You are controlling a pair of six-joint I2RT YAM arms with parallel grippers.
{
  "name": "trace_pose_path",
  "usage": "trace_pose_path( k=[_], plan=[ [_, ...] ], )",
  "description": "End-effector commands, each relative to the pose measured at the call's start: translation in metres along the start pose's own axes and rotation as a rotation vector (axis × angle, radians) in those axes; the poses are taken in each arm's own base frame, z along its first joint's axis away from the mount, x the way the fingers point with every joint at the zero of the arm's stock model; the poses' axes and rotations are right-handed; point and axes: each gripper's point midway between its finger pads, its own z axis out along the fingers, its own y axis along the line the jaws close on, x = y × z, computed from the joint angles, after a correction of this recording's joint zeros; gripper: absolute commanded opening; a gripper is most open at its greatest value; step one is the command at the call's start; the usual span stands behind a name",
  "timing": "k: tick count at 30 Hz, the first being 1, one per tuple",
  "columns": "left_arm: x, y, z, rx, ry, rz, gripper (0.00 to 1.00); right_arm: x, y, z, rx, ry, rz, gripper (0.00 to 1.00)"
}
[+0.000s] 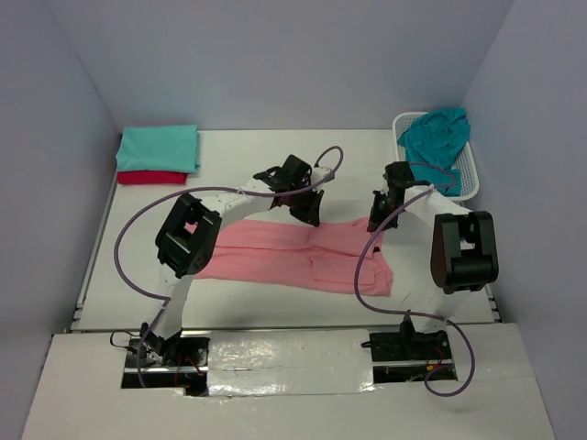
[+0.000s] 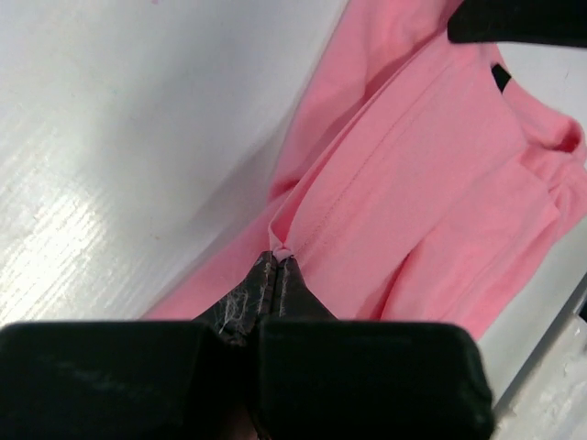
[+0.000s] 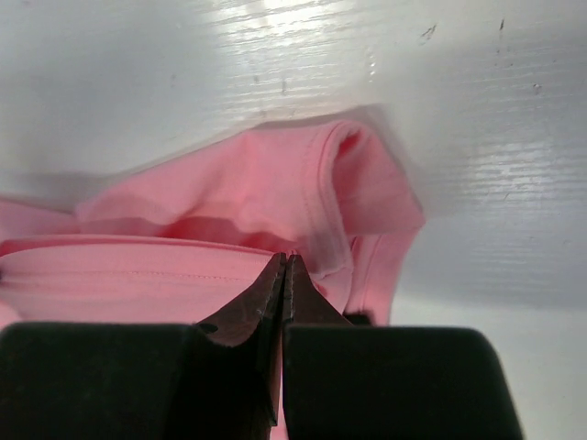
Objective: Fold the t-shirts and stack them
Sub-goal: Fold the other side of the tshirt into a rectangle
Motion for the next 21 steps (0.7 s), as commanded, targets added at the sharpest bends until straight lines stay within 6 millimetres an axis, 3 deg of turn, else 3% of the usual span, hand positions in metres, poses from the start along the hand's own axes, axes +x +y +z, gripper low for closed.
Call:
trace_pose_path(
  k=[1,7,11,12,13,14,15,18,19,20,21],
  plan=[
    [-0.032,-0.004,-0.016,-0.025,-0.106,0.003,0.00,-0.026,-0.006,0.000,0.036,-0.088,-0.025,0.00],
    [-0.005,-0.010,-0.007,0.020,-0.034,-0.005,0.00,-0.029,-0.006,0.000,0.039,-0.099,-0.035,0.00],
    [0.004,-0.001,-0.006,-0.024,-0.010,-0.001,0.02,-0.028,-0.005,0.001,0.032,-0.083,-0.039,0.04],
    [0.006,-0.001,-0.006,-0.023,-0.003,-0.001,0.13,-0.028,-0.005,0.002,0.030,-0.075,-0.040,0.12],
    [0.008,-0.002,-0.007,-0.022,0.009,-0.002,0.22,-0.026,-0.005,0.003,0.031,-0.066,-0.041,0.34],
    [0.008,-0.002,-0.008,-0.025,0.015,0.012,0.33,-0.025,-0.006,0.002,0.038,-0.055,-0.040,0.41],
    [0.007,-0.001,-0.010,-0.038,0.016,0.021,0.56,-0.026,-0.005,0.000,0.039,-0.057,-0.037,0.44],
    [-0.007,0.003,-0.021,-0.088,-0.001,0.051,0.60,-0.032,-0.005,-0.015,0.051,-0.093,-0.026,0.58],
    [-0.022,0.005,-0.030,-0.100,-0.034,0.061,0.65,-0.034,-0.005,-0.020,0.061,-0.105,-0.021,0.67],
    [-0.027,0.007,-0.037,-0.113,-0.037,0.064,0.66,-0.034,-0.006,-0.027,0.072,-0.108,-0.006,0.73],
    [-0.044,0.010,-0.049,-0.130,-0.075,0.073,0.67,-0.038,-0.007,-0.037,0.089,-0.139,-0.001,0.80]
  ],
)
